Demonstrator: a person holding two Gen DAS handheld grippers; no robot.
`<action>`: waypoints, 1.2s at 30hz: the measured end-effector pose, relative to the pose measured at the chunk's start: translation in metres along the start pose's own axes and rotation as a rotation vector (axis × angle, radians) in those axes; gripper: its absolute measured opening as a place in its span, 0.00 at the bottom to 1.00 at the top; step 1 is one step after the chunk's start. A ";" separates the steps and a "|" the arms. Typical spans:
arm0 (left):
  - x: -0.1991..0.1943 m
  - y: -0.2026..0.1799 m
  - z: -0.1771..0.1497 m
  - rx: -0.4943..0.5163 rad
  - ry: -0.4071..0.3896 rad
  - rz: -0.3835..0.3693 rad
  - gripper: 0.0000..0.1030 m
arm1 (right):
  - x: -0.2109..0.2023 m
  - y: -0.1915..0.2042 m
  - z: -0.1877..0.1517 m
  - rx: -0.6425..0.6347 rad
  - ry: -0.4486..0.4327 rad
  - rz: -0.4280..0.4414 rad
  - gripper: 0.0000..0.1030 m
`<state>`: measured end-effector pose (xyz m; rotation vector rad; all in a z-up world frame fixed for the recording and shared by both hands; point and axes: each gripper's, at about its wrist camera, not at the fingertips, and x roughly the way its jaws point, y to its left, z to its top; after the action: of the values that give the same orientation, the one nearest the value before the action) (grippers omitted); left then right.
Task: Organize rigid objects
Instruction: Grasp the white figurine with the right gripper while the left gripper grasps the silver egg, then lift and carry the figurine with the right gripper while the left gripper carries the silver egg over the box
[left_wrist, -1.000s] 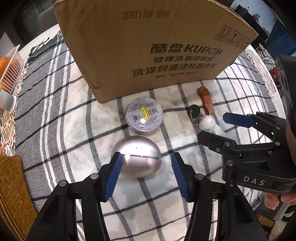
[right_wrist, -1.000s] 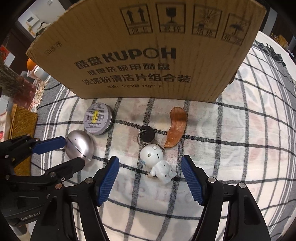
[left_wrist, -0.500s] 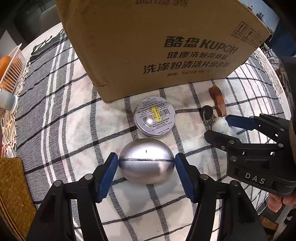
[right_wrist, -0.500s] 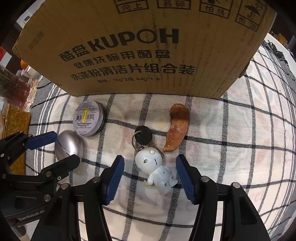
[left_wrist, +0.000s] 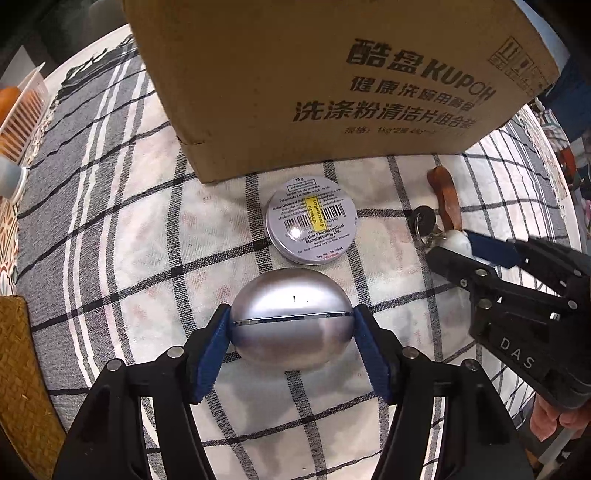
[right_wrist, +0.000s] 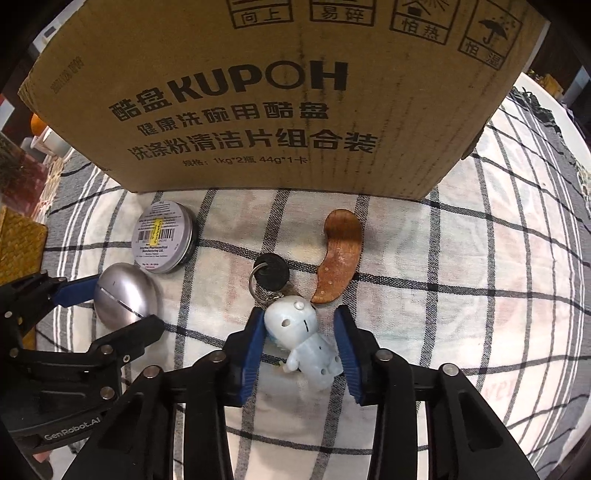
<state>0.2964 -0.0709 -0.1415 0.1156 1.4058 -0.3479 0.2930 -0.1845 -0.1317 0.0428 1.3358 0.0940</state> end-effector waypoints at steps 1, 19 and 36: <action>0.000 0.001 0.000 -0.009 -0.001 -0.005 0.63 | 0.000 0.000 -0.001 0.006 -0.003 0.002 0.29; -0.039 -0.010 -0.009 -0.023 -0.109 -0.018 0.62 | -0.036 -0.025 -0.019 0.057 -0.046 0.049 0.28; -0.086 -0.028 -0.003 -0.010 -0.242 -0.004 0.63 | -0.092 -0.031 -0.010 0.066 -0.161 0.046 0.28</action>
<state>0.2747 -0.0815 -0.0542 0.0605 1.1686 -0.3460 0.2635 -0.2245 -0.0475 0.1349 1.1774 0.0835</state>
